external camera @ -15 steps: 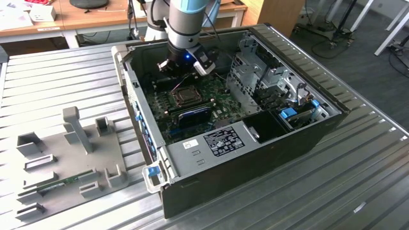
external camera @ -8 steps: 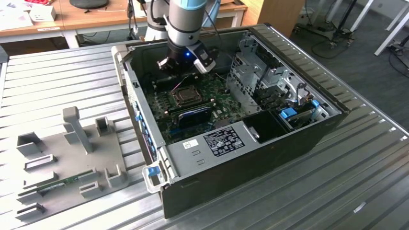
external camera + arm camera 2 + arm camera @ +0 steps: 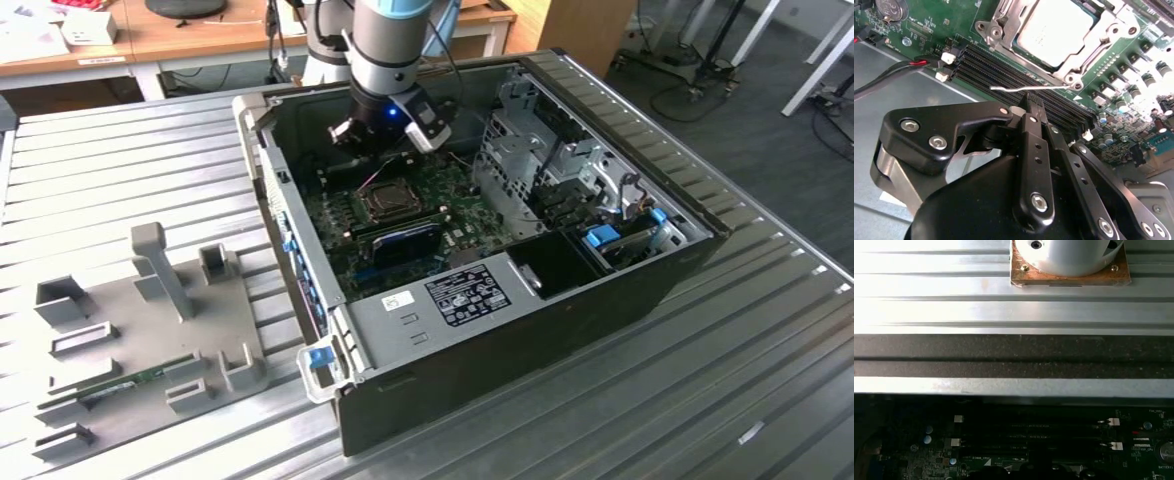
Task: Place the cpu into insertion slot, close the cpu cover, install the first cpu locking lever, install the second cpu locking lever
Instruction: 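Install the first cpu locking lever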
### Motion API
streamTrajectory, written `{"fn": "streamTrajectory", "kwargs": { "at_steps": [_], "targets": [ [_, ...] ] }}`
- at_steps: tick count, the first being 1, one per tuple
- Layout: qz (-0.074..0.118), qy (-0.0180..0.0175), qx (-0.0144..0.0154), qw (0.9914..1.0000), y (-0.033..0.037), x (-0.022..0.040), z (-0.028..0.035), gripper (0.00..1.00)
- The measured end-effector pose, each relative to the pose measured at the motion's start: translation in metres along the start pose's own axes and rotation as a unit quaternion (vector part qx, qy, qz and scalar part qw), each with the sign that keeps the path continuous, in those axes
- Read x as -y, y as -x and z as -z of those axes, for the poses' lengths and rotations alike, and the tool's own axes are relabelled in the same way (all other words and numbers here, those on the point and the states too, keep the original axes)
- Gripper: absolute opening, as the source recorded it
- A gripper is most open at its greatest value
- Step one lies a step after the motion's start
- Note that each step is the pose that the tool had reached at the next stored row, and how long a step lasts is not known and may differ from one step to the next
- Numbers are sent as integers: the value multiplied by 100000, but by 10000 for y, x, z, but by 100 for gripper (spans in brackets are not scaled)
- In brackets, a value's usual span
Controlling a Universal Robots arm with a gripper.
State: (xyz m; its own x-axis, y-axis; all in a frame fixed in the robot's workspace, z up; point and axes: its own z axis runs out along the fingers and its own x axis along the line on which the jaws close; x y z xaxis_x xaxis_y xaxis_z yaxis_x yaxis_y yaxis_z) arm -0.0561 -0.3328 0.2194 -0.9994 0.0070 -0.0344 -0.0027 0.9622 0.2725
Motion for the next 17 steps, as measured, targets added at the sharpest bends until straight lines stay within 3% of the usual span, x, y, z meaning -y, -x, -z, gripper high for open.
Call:
{"fn": "streamTrajectory", "kwargs": {
  "at_steps": [17],
  "targets": [
    [-92, 189, 11, 100000, 40, 39, 23, 10]
  ]
}}
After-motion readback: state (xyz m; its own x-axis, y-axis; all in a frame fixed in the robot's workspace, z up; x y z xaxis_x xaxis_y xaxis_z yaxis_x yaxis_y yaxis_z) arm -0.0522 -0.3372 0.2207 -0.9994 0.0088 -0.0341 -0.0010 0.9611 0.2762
